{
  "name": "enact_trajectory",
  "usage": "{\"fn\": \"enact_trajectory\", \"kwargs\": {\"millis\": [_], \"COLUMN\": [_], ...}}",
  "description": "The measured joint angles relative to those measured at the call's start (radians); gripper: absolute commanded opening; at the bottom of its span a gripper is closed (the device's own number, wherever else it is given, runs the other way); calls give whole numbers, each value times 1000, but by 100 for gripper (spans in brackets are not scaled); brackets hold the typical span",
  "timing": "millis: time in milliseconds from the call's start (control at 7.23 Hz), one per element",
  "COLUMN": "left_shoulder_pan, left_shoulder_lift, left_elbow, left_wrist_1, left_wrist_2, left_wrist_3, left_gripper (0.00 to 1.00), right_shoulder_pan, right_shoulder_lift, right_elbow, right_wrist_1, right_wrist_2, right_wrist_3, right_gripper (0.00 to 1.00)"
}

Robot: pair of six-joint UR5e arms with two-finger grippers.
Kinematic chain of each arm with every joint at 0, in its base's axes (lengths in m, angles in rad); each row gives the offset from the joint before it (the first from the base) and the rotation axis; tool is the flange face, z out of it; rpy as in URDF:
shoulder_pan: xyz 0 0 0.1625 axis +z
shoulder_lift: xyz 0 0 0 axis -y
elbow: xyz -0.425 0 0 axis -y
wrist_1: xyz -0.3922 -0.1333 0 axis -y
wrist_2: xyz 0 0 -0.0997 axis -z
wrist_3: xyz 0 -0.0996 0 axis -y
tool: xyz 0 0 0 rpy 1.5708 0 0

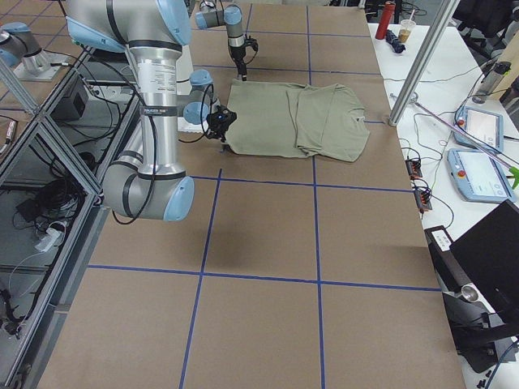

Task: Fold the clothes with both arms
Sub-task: 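Grasp both hem corners nearest the robot with the left and right grippers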

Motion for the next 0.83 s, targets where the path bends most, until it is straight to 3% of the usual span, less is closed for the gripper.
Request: {"fn": "enact_trajectory", "kwargs": {"millis": [415, 830], "left_shoulder_pan": [58, 78], "left_shoulder_lift": [9, 9], "left_elbow": [11, 15], "left_wrist_1": [-1, 0], "left_wrist_2": [-5, -2], "left_wrist_3": [-28, -42], "left_gripper": [58, 57], "right_shoulder_pan": [0, 0], "right_shoulder_lift": [0, 0], "right_elbow": [2, 3], "right_wrist_1": [0, 0], "right_wrist_2": [-1, -3], "right_wrist_3": [1, 3], "right_gripper": [0, 0]}}
